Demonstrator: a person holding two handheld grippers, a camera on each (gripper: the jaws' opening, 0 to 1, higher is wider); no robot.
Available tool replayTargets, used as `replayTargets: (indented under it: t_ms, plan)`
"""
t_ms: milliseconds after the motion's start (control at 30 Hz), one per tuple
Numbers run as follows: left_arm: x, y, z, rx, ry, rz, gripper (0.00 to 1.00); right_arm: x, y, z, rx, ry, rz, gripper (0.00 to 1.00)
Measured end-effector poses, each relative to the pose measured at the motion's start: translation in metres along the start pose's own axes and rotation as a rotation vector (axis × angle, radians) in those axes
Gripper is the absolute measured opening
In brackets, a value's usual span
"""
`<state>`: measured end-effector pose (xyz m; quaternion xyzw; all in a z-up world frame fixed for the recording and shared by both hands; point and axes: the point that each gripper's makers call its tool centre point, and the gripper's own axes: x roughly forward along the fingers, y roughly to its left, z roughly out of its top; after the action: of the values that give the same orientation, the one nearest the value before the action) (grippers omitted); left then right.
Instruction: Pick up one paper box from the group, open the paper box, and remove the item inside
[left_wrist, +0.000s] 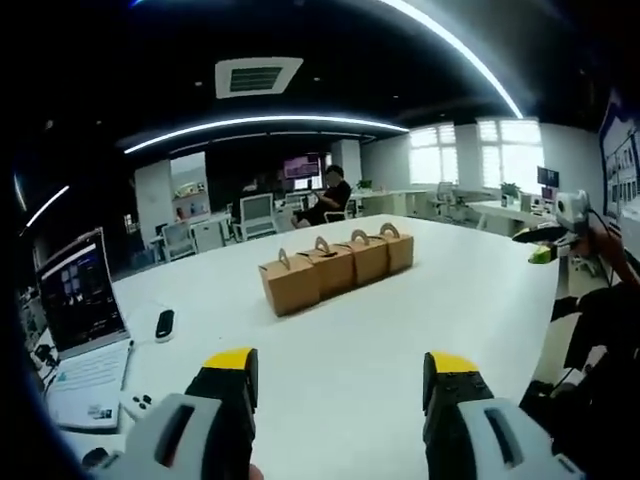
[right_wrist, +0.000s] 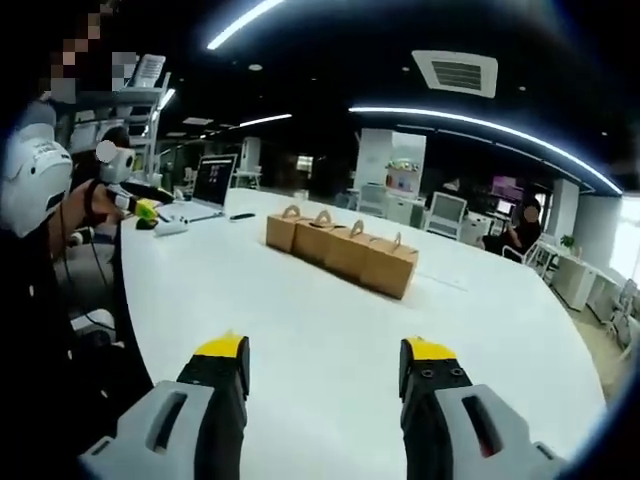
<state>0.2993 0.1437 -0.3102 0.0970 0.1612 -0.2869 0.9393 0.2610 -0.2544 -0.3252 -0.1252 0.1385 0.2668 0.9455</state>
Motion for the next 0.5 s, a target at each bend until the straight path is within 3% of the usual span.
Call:
replayTargets:
  t_ms: [200,500]
  plan:
    - [0.0012,-0.0038,0.0085,0.03,-0.004,-0.011,0.67,-0.0012,-0.0029,0.0085,-0.013,0.001,0.007,0.59]
    - [0.0051,-0.007,0.006,0.03,0.006,-0.025,0.67,0.0013,-0.0001,0.006,-0.02,0.014,0.018,0.59]
